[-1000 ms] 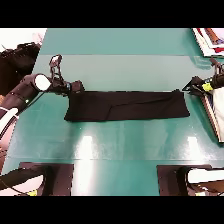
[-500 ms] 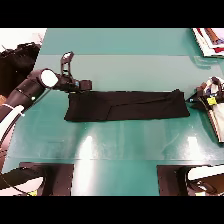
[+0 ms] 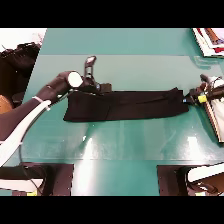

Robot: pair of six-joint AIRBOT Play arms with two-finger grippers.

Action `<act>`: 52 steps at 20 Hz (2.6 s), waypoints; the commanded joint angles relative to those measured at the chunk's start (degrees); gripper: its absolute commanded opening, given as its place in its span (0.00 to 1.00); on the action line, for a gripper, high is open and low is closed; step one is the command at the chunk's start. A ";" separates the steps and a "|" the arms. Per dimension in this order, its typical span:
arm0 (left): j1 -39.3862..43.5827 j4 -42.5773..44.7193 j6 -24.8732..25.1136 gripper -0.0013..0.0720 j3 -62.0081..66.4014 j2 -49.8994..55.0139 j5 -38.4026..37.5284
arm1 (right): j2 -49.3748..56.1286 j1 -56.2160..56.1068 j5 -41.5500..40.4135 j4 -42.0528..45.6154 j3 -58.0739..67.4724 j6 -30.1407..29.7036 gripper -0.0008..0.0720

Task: Fold the shirts.

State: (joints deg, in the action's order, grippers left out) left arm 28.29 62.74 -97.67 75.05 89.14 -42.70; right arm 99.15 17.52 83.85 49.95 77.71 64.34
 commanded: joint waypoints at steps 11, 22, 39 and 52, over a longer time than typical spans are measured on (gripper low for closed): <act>7.04 -4.42 3.63 0.05 17.88 20.39 -3.23 | -18.40 -19.41 1.92 -5.07 17.66 7.78 0.04; -1.14 0.48 3.43 0.05 20.68 12.87 -7.06 | -18.38 -33.73 -6.29 -14.47 19.06 7.63 0.04; -26.21 12.28 6.64 0.05 20.65 -14.80 -22.43 | -5.51 -59.34 -24.26 -1.46 15.37 7.80 0.62; -26.21 11.58 6.64 0.05 20.65 -14.67 -22.36 | 0.61 -33.11 -17.86 -14.19 -7.17 7.10 0.86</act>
State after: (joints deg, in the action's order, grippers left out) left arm 2.11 74.43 -91.02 95.66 74.41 -65.12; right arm 94.15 -16.38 63.46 42.11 69.01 72.05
